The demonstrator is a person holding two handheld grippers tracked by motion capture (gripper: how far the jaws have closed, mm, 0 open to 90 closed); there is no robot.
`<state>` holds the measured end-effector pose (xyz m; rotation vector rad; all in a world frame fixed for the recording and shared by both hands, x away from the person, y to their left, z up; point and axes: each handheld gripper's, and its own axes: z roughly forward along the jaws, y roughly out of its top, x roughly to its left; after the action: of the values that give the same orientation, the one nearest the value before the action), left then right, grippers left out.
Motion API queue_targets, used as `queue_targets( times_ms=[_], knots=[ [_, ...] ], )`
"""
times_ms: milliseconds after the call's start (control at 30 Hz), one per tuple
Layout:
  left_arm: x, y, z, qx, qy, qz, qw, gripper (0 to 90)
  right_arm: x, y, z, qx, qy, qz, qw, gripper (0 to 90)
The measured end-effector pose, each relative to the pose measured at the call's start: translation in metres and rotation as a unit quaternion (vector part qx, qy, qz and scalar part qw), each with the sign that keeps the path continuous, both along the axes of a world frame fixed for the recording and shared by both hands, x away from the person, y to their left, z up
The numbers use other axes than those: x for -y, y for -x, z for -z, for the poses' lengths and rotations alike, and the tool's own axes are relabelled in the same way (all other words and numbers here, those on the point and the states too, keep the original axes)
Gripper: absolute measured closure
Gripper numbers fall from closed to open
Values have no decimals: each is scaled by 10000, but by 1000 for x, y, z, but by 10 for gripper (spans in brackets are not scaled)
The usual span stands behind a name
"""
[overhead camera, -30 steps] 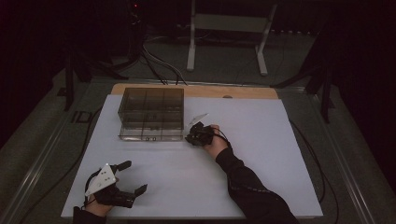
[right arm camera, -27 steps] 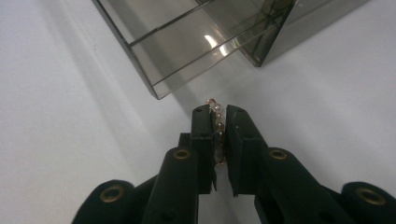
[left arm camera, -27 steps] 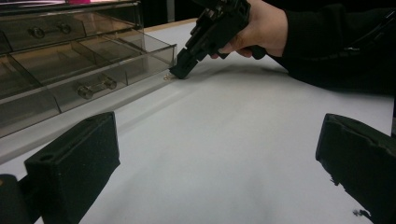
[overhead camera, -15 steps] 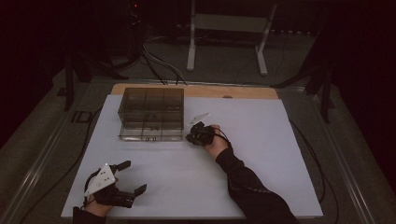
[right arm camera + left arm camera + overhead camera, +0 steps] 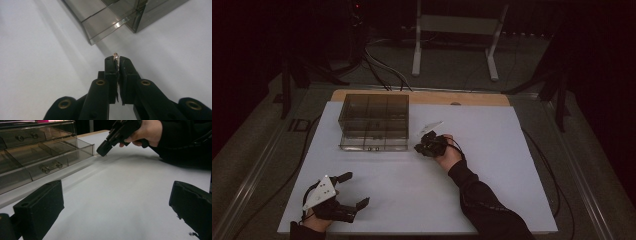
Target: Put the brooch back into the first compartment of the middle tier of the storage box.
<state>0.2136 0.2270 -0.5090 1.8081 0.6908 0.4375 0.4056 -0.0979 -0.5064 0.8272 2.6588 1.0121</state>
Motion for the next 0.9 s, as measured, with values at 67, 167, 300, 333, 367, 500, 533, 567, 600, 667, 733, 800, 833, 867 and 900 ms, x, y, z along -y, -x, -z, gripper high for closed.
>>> queue_targets(
  times_ms=[67,167,300,333,367,500,533,567,600,667,733,800,833,867,900],
  knots=[
    [0,-1,0,-2,12,-3,10000,3,2,2,-1,-18,-15,-14,10000,852],
    [0,0,0,0,-5,5,10000,3,5,4,-3,-3,-2,-9,10000,852],
    [1,0,0,-1,14,-3,10000,3,7,6,-8,15,-17,-8,10000,852],
    [1,0,0,4,3,-4,10000,3,7,7,-9,0,-38,-2,10000,852],
    [0,0,0,0,-4,0,10000,3,7,8,-10,24,-27,-15,10000,852],
    [0,0,-1,15,19,-10,10000,3,6,11,-16,59,-30,-43,10000,852],
    [0,0,-1,16,16,-6,10000,3,6,11,-18,57,-43,-39,10000,852],
    [0,0,-1,13,12,-2,10000,3,5,11,-19,63,-43,-49,10000,852],
    [0,0,-1,16,16,1,10000,3,5,12,-21,72,-38,-37,10000,852],
    [0,0,-1,13,29,-3,10000,3,5,12,-24,101,-45,-63,9999,853],
    [0,0,0,8,26,0,10000,3,6,13,-27,109,-60,-60,9999,852],
    [0,0,-1,8,41,3,10000,3,5,13,-31,119,-58,-64,9999,852],
    [0,0,-1,12,44,1,10000,3,5,14,-32,115,-63,-66,9999,852],
    [0,0,-1,16,42,-1,10000,3,5,14,-34,104,-80,-69,9999,852],
    [0,0,-1,13,37,1,10000,3,5,13,-35,107,-86,-74,9999,852]
  ],
)
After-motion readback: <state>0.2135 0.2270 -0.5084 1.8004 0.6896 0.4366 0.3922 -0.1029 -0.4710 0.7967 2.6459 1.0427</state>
